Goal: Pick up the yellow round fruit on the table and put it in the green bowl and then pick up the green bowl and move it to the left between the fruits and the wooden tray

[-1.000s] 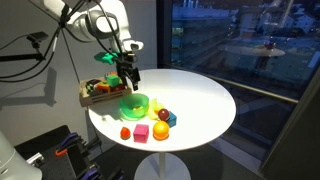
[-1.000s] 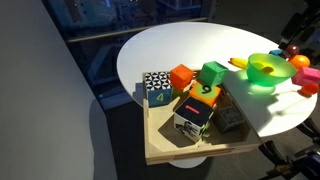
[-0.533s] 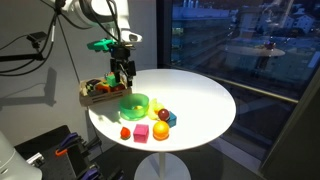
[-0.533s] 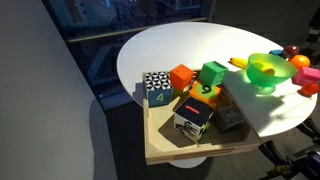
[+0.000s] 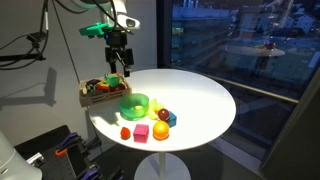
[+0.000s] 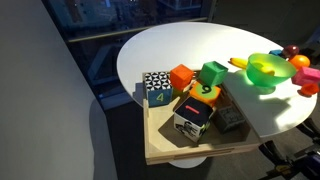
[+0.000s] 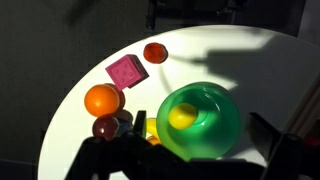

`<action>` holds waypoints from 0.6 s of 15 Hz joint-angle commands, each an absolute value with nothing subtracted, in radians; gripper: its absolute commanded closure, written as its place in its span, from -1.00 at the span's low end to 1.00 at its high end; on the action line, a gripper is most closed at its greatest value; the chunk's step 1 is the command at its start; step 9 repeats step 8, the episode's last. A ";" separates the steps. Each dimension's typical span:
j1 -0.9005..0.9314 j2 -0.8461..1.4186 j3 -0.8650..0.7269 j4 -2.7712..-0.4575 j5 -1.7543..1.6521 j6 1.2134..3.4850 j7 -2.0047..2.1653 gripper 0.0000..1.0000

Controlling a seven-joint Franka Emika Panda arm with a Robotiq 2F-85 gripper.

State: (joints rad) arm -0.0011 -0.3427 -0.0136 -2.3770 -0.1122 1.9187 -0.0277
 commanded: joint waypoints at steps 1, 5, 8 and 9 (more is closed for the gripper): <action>-0.001 -0.407 -0.033 -2.368 -0.068 1.892 -0.074 -1.00; 0.000 -0.430 -0.042 -2.365 -0.050 1.901 -0.084 -1.00; -0.005 -0.423 -0.028 -2.375 -0.068 1.915 -0.056 -1.00; -0.005 -0.423 -0.028 -2.375 -0.068 1.915 -0.056 -1.00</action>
